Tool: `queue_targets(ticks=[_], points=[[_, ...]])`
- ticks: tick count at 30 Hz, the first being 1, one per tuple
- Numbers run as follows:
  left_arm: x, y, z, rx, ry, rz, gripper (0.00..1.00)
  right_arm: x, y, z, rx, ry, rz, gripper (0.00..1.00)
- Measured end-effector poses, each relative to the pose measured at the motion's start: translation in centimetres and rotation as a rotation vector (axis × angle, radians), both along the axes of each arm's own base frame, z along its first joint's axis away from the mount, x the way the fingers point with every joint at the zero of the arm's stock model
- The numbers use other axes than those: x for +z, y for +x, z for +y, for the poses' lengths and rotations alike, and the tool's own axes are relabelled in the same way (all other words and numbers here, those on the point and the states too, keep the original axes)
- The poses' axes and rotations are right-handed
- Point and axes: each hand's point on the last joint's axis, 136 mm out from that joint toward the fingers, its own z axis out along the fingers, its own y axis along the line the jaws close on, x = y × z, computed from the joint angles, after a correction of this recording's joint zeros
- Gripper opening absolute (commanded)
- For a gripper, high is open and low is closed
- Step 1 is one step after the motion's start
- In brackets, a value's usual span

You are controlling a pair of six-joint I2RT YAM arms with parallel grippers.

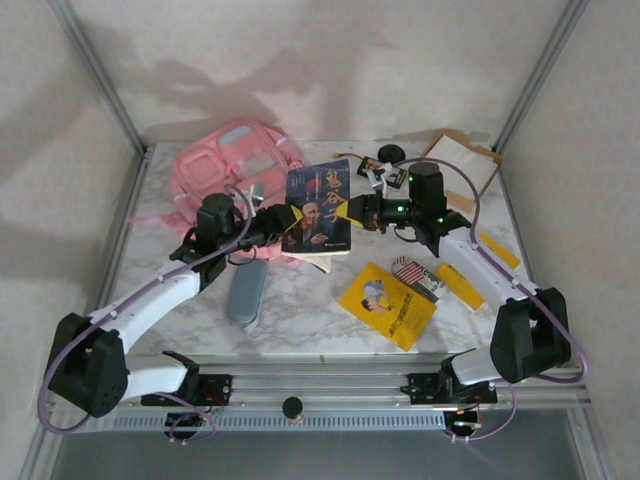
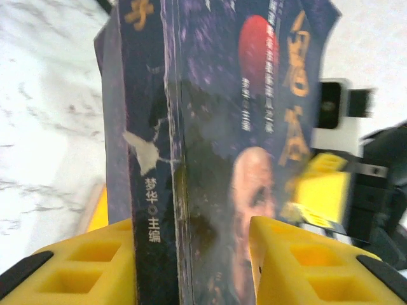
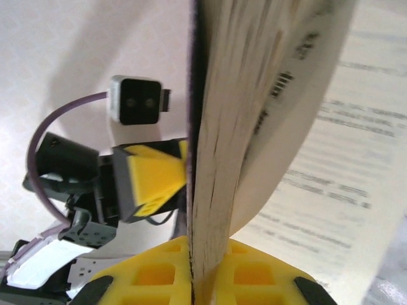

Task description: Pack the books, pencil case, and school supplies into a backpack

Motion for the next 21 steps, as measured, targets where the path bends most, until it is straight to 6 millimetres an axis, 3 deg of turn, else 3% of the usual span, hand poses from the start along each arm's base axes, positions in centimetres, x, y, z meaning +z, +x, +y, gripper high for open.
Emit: queue_targets(ticks=[4, 10, 14, 16, 19, 21], points=[[1.5, -1.0, -0.8, -0.027, -0.039, -0.022, 0.35, -1.3, 0.3, 0.2, 0.018, -0.015, 0.007, 0.09], [-0.3, -1.3, -0.7, -0.016, 0.016, 0.037, 0.22, -2.8, 0.3, 0.3, 0.049, -0.042, 0.021, 0.13], [-1.1, -1.2, -0.7, -0.009, 0.029, 0.065, 0.09, -2.8, 0.4, 0.1, 0.052, -0.061, 0.002, 0.24], [-1.1, -1.1, -0.8, -0.002, 0.029, 0.068, 0.02, -2.7, 0.7, 0.0, 0.041, -0.073, -0.012, 0.38], [-0.6, -0.9, -0.9, 0.013, 0.008, 0.068, 0.00, -2.6, 1.0, -0.2, 0.022, -0.084, -0.025, 0.47], [0.3, -0.6, -1.1, 0.033, -0.029, 0.055, 0.00, -2.0, 1.7, -1.2, -0.025, -0.080, -0.030, 0.64]])
